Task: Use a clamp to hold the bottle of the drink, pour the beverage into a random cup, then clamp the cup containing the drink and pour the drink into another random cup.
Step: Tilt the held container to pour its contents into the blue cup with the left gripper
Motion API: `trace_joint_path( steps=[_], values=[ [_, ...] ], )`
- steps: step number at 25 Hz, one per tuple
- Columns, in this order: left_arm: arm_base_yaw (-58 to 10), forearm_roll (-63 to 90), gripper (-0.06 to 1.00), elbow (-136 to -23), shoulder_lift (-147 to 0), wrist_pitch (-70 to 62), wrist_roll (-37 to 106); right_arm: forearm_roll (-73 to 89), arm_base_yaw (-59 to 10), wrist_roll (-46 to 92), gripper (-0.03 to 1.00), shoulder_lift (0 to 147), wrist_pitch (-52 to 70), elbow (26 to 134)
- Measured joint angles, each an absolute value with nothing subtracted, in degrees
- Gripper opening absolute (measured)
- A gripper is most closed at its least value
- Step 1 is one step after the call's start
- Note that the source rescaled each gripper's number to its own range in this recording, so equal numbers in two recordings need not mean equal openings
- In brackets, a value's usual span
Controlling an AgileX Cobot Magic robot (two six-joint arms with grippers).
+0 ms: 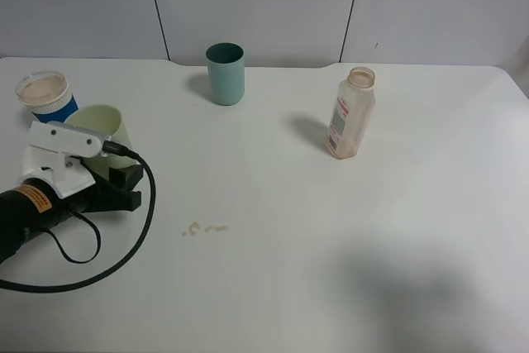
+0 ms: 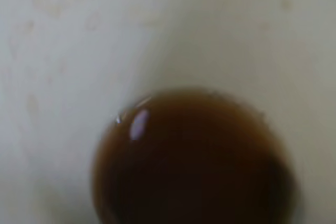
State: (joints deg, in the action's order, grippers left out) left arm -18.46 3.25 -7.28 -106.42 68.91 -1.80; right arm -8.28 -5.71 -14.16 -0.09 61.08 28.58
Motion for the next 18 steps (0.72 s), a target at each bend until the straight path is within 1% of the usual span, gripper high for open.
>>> trace_joint_path(
  steps=[8,18],
  values=[
    [-3.8,-3.8,0.01,-7.3,-106.4,68.9,-1.8,-8.3,-5.7,-14.2,1.0,-0.1,61.1,28.6],
    [17.3,-15.8,0.01,-7.3,-102.9,68.9,-1.9,-8.3,-5.7,-14.2,1.0,-0.1,61.1,28.6]
  ],
)
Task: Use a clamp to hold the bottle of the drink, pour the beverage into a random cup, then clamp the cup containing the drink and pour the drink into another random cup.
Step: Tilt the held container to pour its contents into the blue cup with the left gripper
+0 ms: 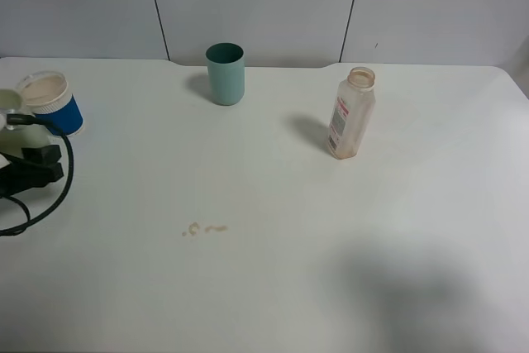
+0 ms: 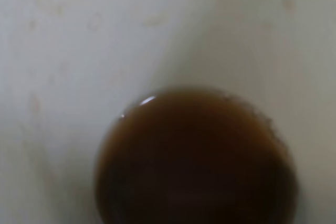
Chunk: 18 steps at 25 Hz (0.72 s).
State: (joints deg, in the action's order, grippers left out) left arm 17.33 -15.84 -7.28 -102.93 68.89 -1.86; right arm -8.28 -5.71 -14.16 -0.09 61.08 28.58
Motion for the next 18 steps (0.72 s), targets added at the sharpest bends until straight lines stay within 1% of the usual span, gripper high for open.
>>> trace_joint_path(
  steps=[5,10,13,18],
  values=[
    [25.6,-20.8,0.01,-7.3,-102.0,68.9,-1.9,-8.3,-5.7,-14.2,1.0,-0.1,61.1,28.6],
    [31.2,-24.8,0.01,-8.3,-102.0,68.8,-1.9,-8.3,-5.7,-14.2,1.0,-0.1,61.1,28.6],
    [32.9,-27.7,0.01,-10.8,-102.1,68.8,-2.0,-8.3,-5.7,-14.2,1.0,-0.1,61.1,28.6],
    [33.3,-33.2,0.01,-17.5,-102.1,66.1,-6.4,-8.3,-5.7,-14.2,1.0,-0.1,61.1,28.6]
  ],
)
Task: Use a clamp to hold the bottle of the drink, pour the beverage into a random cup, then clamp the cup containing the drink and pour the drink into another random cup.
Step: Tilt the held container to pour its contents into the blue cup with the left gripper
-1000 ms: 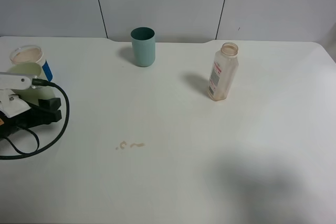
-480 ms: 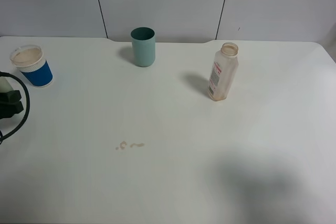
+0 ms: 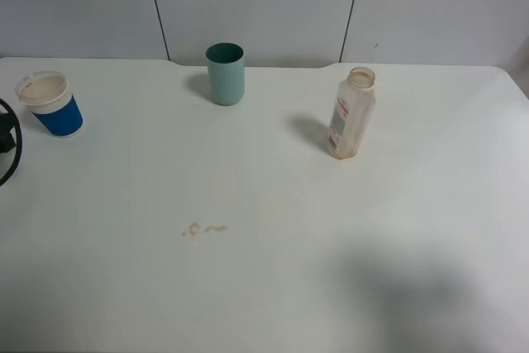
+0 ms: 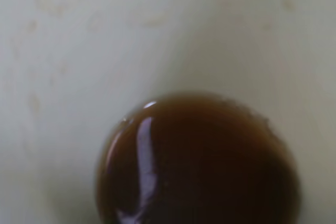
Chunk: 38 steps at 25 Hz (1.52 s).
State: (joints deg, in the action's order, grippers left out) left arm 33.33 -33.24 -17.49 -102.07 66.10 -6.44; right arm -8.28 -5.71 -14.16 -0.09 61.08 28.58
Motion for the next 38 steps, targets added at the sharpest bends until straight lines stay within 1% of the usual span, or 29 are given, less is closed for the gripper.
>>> trace_joint_path(
  steps=[7,13,22,27,38],
  values=[
    [33.3,-40.1,0.01,-25.4,-100.2,53.2,-11.8,-8.3,-5.7,-14.2,1.0,-0.1,61.1,28.6],
    [33.3,-41.0,0.01,-30.3,-97.4,45.8,-12.6,-8.3,-5.7,-14.2,1.0,-0.1,61.1,28.6],
    [33.3,-48.3,0.01,-39.0,-97.2,33.5,-16.6,-8.3,-5.7,-14.2,1.0,-0.1,61.1,28.6],
    [33.3,-51.0,0.01,-41.6,-97.2,29.8,-17.2,-8.3,-5.7,-14.2,1.0,-0.1,61.1,28.6],
    [32.8,-52.9,0.01,-41.8,-97.1,25.4,-17.3,-8.3,-5.7,-14.2,1.0,-0.1,61.1,28.6]
  ],
)
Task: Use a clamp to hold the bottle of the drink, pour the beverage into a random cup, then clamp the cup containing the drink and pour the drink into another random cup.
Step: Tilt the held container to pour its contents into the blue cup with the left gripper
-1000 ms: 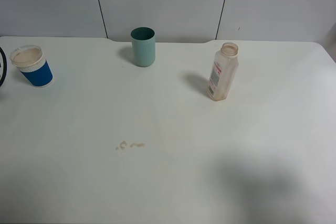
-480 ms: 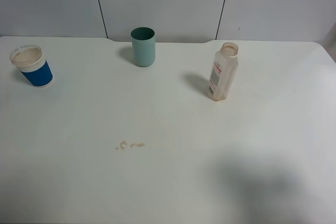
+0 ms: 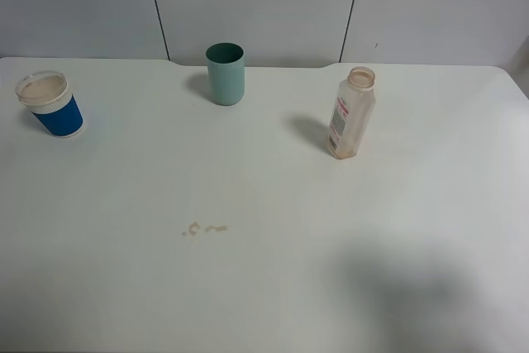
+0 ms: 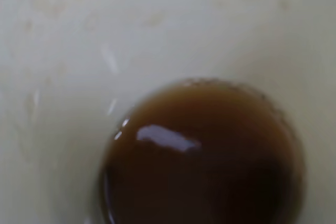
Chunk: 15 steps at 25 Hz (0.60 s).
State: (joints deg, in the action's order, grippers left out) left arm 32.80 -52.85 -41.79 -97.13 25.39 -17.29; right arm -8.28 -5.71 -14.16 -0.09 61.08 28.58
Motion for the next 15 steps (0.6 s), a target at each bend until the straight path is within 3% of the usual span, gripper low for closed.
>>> trace_joint_path(
  steps=[15],
  values=[
    [28.1,-55.7,0.01,-47.7,-97.1,12.6,-16.9,-8.3,-5.7,-14.2,1.0,-0.1,61.1,28.6]
  ],
)
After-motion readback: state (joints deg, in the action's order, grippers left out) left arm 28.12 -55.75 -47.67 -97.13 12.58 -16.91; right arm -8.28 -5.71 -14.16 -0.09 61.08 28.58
